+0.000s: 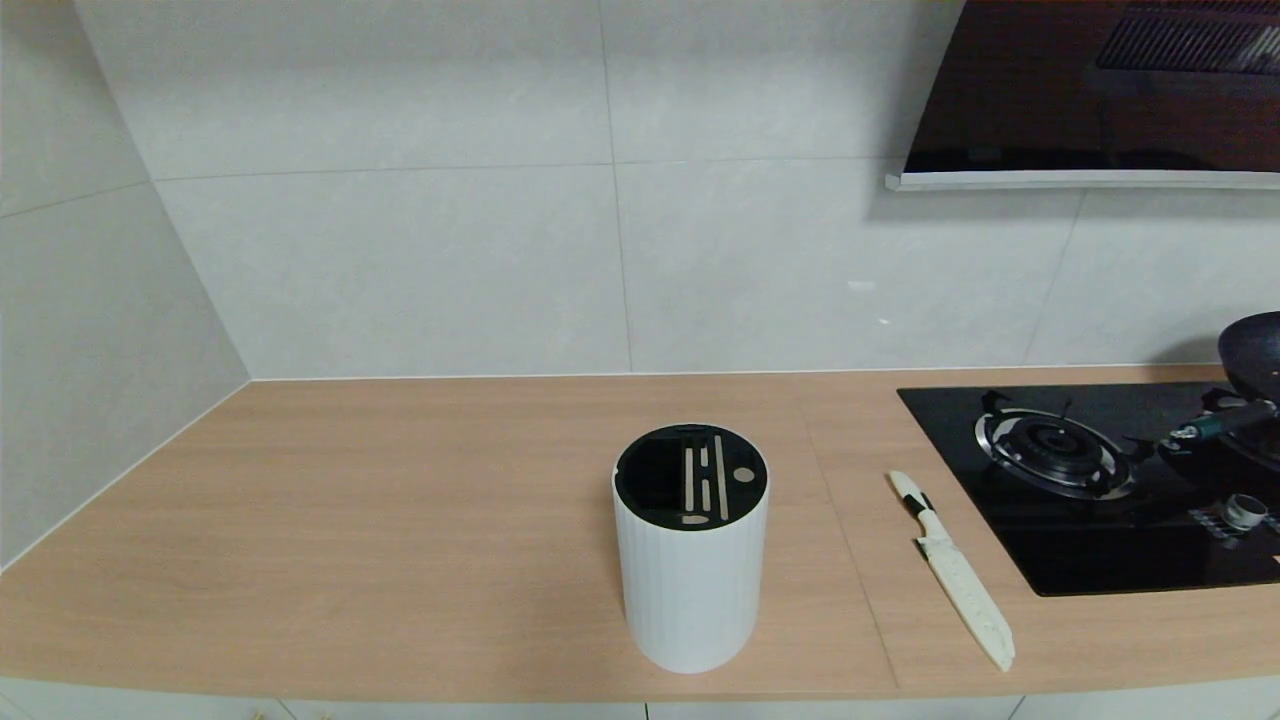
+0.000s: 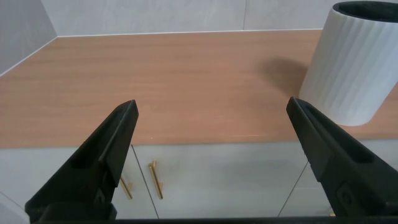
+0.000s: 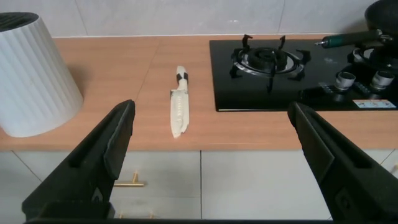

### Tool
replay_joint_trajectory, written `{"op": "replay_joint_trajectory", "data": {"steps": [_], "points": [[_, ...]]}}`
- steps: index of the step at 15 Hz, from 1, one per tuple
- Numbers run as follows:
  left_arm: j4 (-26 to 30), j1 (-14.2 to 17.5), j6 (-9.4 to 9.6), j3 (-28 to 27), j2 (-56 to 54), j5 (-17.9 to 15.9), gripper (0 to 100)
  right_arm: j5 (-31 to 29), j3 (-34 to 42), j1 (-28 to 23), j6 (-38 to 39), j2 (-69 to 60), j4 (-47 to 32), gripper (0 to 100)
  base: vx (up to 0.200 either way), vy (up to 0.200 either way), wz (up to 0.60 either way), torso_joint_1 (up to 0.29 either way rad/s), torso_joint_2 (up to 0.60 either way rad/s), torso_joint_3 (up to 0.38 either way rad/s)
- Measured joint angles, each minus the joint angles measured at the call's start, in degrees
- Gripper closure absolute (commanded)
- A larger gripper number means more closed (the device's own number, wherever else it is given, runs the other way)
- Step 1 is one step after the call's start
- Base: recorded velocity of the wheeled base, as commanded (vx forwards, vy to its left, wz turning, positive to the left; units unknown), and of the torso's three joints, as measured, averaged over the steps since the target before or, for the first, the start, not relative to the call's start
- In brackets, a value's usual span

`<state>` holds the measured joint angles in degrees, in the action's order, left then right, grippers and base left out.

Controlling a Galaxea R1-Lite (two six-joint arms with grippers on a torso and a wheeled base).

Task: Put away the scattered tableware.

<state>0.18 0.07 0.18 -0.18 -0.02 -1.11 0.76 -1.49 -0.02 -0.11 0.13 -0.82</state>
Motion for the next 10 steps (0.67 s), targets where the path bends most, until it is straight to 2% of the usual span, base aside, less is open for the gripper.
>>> {"op": "replay_joint_trajectory", "data": {"steps": [4,7,10], "points": [[0.0,0.0,0.0,0.0,0.0,0.0,0,6.1,-8.2,0.8,0.5,8.0,-0.7,0,0.0,0.0,0.0,0.0,0.0,0.0],[0.0,0.0,0.0,0.0,0.0,0.0,0,10.3,-12.5,1.6,0.7,21.8,-0.8,0,0.0,0.0,0.0,0.0,0.0,0.0],[0.0,0.0,-0.02,0.0,0.0,0.0,0,11.5,-18.5,2.9,0.7,36.6,-0.7,0,0.0,0.0,0.0,0.0,0.0,0.0]]}}
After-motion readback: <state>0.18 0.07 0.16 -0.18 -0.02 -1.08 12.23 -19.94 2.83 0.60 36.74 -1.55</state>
